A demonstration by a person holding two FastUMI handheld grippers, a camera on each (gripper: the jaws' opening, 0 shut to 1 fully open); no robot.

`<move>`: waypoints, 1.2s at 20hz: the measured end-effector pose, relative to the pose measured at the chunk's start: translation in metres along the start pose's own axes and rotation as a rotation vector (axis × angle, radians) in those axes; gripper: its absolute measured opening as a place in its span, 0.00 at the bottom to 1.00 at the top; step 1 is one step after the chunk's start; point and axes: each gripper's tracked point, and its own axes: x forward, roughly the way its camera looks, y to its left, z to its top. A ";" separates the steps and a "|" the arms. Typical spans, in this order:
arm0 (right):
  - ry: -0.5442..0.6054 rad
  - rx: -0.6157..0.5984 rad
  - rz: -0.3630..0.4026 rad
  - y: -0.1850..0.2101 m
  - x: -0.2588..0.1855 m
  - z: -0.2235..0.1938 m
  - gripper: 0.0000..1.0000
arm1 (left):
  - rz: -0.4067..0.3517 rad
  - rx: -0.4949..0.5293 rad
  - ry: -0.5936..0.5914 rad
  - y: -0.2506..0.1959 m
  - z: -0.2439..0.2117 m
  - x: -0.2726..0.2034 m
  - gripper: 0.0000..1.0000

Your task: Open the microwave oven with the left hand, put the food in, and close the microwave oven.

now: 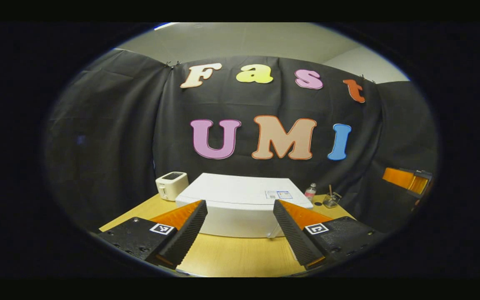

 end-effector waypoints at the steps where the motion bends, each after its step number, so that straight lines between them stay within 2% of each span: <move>1: 0.004 -0.001 0.000 0.000 0.000 -0.001 0.92 | -0.003 -0.004 0.025 0.000 -0.010 0.001 0.99; 5: 0.015 0.014 -0.002 -0.003 0.000 -0.006 0.92 | -0.037 -0.011 0.148 -0.006 -0.052 0.002 0.99; 6: 0.017 0.017 -0.007 -0.005 -0.001 -0.008 0.96 | -0.045 -0.007 0.174 -0.007 -0.060 0.002 0.99; 7: 0.020 0.017 -0.013 -0.007 -0.001 -0.009 0.92 | -0.053 -0.002 0.191 -0.010 -0.068 0.003 0.99; 17: 0.072 0.001 -0.046 -0.021 -0.011 -0.034 0.92 | -0.122 0.003 0.406 -0.040 -0.163 0.031 0.99; 18: 0.078 0.000 -0.050 -0.022 -0.012 -0.038 0.97 | -0.117 0.008 0.406 -0.041 -0.165 0.036 0.99; 24: 0.131 0.006 -0.085 -0.037 -0.023 -0.057 0.97 | -0.147 0.017 0.419 -0.065 -0.182 0.083 0.99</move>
